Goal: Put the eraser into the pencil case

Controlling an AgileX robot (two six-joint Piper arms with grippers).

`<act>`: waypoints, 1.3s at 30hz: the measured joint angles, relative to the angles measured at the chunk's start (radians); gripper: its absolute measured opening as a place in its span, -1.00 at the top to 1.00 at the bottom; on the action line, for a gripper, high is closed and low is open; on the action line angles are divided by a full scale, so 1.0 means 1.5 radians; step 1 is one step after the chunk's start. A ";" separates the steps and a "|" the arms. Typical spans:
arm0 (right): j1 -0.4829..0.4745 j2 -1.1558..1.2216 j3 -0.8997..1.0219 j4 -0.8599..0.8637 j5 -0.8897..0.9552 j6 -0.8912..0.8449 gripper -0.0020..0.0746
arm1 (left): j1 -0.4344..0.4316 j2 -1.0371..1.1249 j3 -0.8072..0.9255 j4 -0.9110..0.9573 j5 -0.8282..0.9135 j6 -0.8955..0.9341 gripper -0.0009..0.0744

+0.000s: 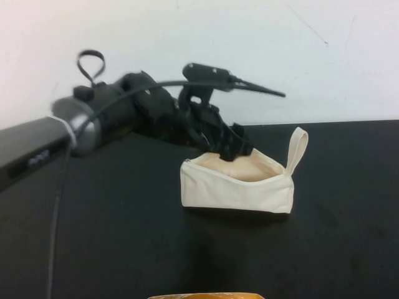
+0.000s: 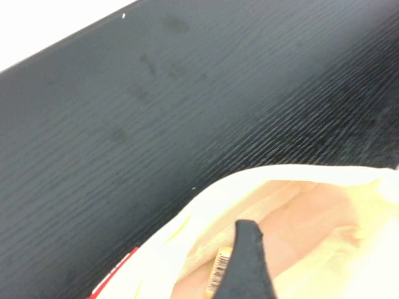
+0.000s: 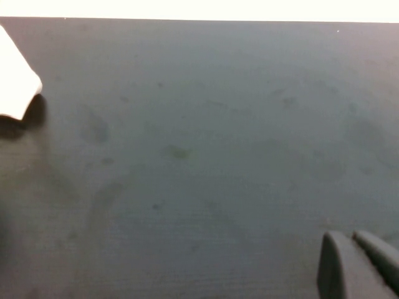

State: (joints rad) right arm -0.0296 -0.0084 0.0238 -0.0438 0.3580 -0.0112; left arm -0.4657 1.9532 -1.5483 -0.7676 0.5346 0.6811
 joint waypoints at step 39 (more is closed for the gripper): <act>0.000 0.000 0.000 0.000 0.000 0.000 0.95 | 0.052 -1.019 0.595 0.413 0.066 -0.420 0.98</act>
State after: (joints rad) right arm -0.0296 -0.0084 0.0238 -0.0438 0.3580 -0.0112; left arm -0.3882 0.4241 -0.6562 -0.1482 0.6342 0.0504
